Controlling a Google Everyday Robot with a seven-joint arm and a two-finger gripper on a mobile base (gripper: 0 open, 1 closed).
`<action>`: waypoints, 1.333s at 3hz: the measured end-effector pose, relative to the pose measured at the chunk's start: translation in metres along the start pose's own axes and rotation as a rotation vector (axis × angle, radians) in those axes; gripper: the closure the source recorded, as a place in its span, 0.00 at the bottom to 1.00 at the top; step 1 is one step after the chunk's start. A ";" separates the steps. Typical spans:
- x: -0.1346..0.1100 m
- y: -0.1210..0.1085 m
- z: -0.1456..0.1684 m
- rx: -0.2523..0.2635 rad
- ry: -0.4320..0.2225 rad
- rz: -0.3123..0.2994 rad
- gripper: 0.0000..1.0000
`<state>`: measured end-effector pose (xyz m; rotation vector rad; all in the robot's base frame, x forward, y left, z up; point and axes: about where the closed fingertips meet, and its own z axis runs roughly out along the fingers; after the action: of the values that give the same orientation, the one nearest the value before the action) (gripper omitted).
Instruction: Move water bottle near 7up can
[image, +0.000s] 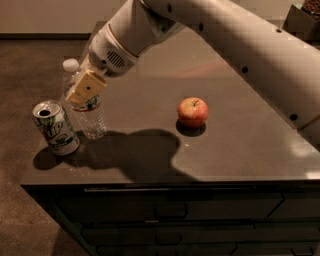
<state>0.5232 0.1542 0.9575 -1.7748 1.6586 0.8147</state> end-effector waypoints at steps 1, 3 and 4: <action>0.000 0.003 0.008 -0.011 0.005 -0.005 0.82; 0.002 0.003 0.011 -0.012 0.005 0.003 0.35; 0.001 0.004 0.012 -0.015 0.006 0.001 0.13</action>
Offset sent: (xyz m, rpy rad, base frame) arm 0.0019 0.0003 -0.0106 -0.0019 0.0157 -0.0161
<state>0.5185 0.1626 0.9486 -1.7884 1.6607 0.8252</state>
